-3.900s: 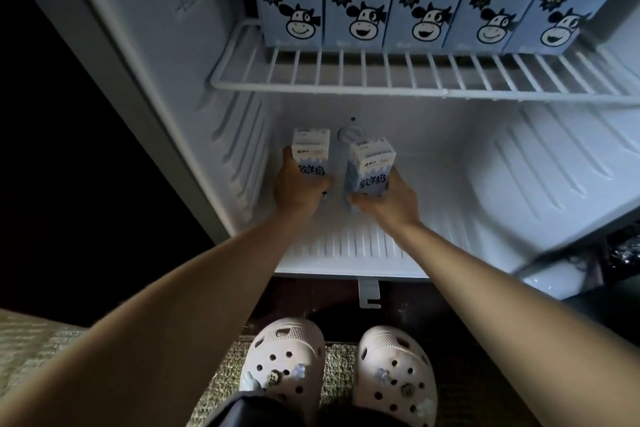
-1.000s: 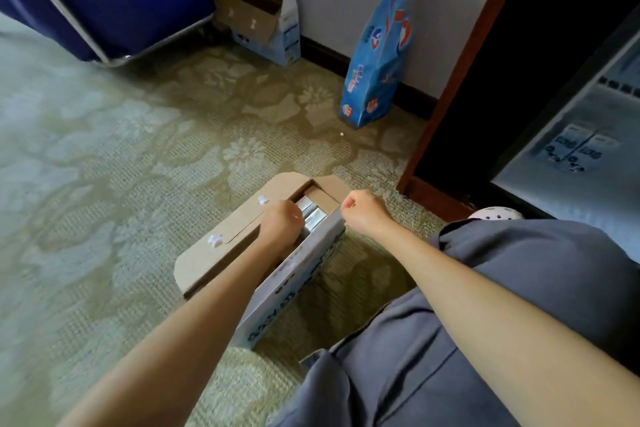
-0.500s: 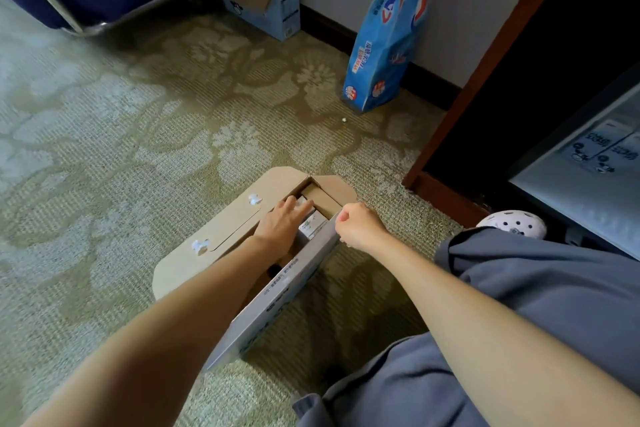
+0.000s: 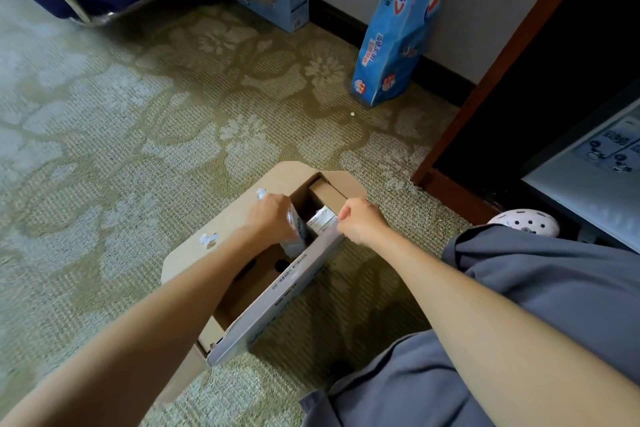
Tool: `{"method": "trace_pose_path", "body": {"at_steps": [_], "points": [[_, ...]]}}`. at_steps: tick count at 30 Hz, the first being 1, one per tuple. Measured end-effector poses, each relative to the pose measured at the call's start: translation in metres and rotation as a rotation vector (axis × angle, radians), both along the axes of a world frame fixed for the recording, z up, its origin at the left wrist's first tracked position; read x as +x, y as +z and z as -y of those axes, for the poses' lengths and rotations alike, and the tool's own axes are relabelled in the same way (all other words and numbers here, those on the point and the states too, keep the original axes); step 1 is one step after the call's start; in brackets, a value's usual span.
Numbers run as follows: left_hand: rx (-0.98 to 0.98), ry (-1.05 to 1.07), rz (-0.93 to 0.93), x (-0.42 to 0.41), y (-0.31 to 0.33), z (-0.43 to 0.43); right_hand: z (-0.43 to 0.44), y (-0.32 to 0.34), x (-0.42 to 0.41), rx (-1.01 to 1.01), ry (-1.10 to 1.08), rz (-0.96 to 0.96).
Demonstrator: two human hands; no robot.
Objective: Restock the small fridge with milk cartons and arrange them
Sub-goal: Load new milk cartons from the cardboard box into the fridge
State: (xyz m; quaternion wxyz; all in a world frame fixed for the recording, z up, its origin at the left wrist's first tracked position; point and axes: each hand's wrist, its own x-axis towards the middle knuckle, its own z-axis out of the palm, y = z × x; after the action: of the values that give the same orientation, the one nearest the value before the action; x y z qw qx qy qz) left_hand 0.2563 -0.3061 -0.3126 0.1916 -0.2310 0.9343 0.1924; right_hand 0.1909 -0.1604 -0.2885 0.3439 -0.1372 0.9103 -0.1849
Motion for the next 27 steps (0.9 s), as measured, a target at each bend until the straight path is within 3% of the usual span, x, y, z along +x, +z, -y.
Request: {"method": "trace_pose_path", "body": {"at_steps": [5,11,16,19,22,23,25,27], "points": [[0.06,-0.014,-0.097,-0.01,0.047,0.002,0.0,0.005,0.001,-0.126,0.003,0.019],[0.059,-0.188,-0.23,-0.024,0.099,-0.017,-0.007,0.015,0.005,-0.361,0.032,0.121],[0.093,-0.31,-0.253,-0.034,0.114,-0.035,-0.022,0.02,0.003,-0.401,-0.028,0.004],[0.312,-0.25,-0.255,-0.035,0.109,-0.036,-0.032,0.021,0.001,-0.346,-0.159,-0.003],[0.697,0.06,-0.212,-0.037,0.08,-0.032,-0.041,0.018,-0.004,-0.271,-0.312,-0.029],[0.685,0.175,-0.215,-0.038,0.066,-0.032,-0.043,0.016,-0.004,-0.258,-0.364,-0.032],[0.464,0.322,-0.212,-0.04,0.038,-0.034,-0.046,0.015,-0.004,-0.249,-0.412,-0.025],[0.291,0.283,-0.188,-0.036,0.016,-0.039,-0.046,0.013,-0.004,-0.251,-0.418,-0.023]]}}
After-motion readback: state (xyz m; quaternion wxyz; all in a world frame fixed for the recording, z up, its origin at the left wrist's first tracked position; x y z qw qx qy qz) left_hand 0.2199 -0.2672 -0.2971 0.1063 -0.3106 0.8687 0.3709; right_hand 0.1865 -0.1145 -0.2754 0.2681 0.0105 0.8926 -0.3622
